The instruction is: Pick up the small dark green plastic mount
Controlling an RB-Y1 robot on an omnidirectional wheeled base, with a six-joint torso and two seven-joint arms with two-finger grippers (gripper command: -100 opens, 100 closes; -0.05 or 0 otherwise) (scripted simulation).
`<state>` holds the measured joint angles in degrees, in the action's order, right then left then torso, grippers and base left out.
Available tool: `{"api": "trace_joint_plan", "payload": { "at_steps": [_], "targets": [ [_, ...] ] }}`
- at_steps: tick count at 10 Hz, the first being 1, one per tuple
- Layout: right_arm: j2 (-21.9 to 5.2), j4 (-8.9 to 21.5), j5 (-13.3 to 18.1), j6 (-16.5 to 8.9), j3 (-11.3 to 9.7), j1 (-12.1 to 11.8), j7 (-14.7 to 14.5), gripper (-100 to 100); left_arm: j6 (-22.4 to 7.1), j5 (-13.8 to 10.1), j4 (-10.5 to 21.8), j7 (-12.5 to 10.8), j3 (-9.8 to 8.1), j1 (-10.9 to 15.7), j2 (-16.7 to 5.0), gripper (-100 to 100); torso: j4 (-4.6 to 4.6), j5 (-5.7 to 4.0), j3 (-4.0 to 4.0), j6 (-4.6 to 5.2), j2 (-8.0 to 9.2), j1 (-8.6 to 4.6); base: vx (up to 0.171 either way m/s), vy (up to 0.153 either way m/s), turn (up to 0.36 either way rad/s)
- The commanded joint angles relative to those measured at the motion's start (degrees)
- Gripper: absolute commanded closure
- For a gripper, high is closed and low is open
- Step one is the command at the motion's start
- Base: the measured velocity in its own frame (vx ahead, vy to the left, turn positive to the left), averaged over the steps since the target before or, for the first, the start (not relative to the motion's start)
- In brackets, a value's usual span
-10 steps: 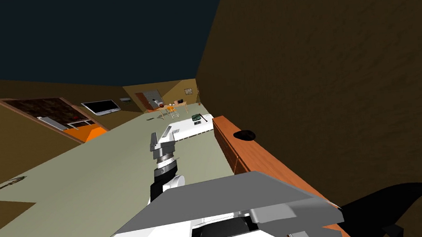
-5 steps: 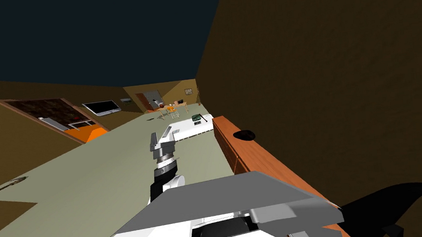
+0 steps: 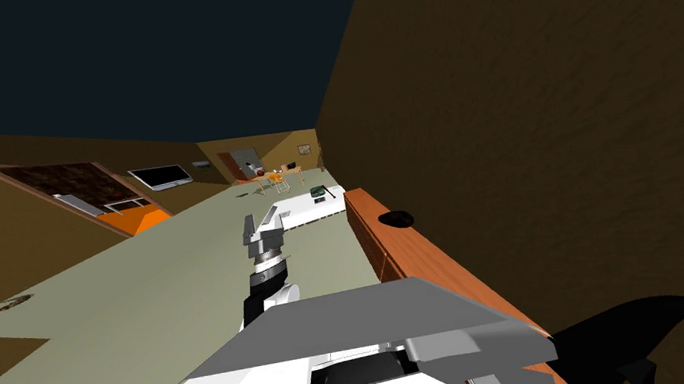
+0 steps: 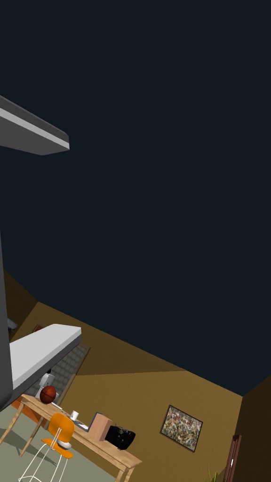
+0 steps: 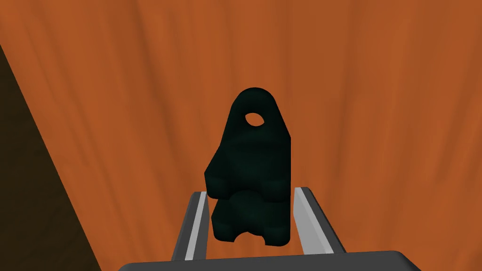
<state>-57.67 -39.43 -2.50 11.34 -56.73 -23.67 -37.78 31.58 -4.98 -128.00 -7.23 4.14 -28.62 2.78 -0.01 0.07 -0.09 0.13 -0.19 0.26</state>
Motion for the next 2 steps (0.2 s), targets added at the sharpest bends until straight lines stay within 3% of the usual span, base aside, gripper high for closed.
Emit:
{"api": "trace_joint_plan", "payload": {
  "at_steps": [1, 2],
  "targets": [
    [0.00, 0.00, 0.00, 0.00, 0.00, 0.00, 0.00, 100, 0.00, 0.00, 0.00, 0.00, 0.00, 0.00, 0.00, 0, 0.00, 0.00, 0.00, 0.00, 0.00, 0.00, 0.018, 0.026, -0.013],
    [-0.10, 0.00, -0.06, 0.17, -0.03, -0.04, -0.02, 0, 0.00, 0.00, 0.00, 0.00, 0.00, 0.00, 0.00, 0, 0.01, -0.03, 0.02, -0.02, 0.04, -0.09, 0.003, 0.005, 0.001]
  ]
}}
